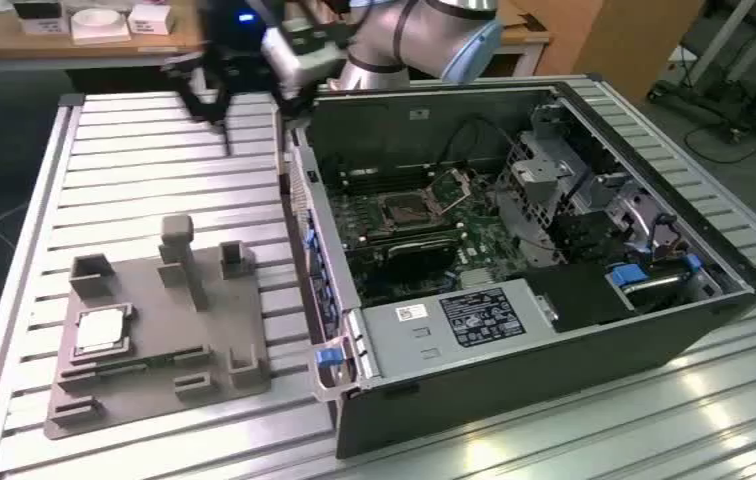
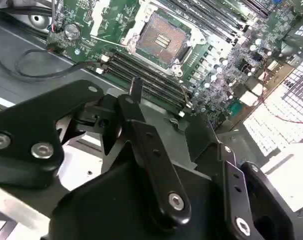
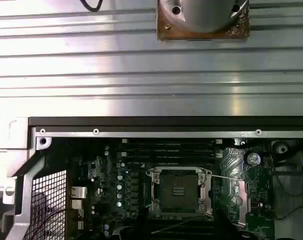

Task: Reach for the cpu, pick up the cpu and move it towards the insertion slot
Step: 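Reach for the cpu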

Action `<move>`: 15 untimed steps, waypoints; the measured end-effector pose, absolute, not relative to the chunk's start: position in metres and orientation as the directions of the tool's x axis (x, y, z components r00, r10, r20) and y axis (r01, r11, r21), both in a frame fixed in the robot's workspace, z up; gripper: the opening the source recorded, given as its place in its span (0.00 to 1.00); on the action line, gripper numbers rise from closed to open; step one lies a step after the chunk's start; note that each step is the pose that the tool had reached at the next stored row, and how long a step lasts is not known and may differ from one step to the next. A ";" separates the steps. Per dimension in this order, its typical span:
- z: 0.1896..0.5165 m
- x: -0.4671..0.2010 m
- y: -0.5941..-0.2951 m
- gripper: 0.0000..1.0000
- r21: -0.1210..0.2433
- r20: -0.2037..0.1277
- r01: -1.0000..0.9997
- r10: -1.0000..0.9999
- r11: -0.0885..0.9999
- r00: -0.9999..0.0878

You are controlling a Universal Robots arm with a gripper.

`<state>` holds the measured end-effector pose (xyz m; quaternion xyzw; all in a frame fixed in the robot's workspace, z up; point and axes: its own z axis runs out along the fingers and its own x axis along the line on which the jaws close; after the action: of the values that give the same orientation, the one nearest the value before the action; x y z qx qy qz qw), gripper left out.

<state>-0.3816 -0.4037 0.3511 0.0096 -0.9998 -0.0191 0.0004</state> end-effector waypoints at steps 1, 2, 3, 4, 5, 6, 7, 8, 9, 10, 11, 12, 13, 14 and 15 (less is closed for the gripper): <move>0.351 -0.382 -0.404 0.11 0.038 0.001 -0.019 -0.019 0.999 -1.000; 0.351 -0.382 -0.404 0.11 0.038 0.001 -0.019 -0.019 0.999 -1.000; 0.351 -0.382 -0.404 0.11 0.038 0.000 -0.019 -0.019 0.999 -1.000; 0.351 -0.382 -0.404 0.11 0.038 0.000 -0.019 -0.019 0.999 -1.000; 0.351 -0.382 -0.404 0.11 0.038 0.001 -0.019 -0.019 0.999 -1.000; 0.351 -0.382 -0.404 0.11 0.038 0.000 -0.019 -0.019 0.999 -1.000; 0.351 -0.382 -0.404 0.11 0.038 0.000 -0.019 -0.019 0.999 -1.000; 0.351 -0.382 -0.404 0.11 0.038 0.000 -0.019 -0.019 0.999 -1.000; 0.351 -0.382 -0.404 0.11 0.038 0.000 -0.019 -0.019 0.999 -1.000; 0.351 -0.382 -0.404 0.11 0.038 0.000 -0.019 -0.019 0.999 -1.000; 0.351 -0.382 -0.404 0.11 0.038 0.000 -0.019 -0.019 0.999 -1.000; 0.351 -0.382 -0.404 0.11 0.038 0.000 -0.019 -0.019 0.999 -1.000; 0.351 -0.382 -0.404 0.11 0.038 0.001 -0.019 -0.019 0.999 -1.000; 0.351 -0.383 -0.404 0.11 0.038 0.000 -0.019 -0.019 0.999 -1.000; 0.351 -0.384 -0.404 0.11 0.038 0.000 -0.019 -0.019 0.999 -1.000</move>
<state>-0.3841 -0.4037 0.3508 0.0095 -0.9998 -0.0191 0.0004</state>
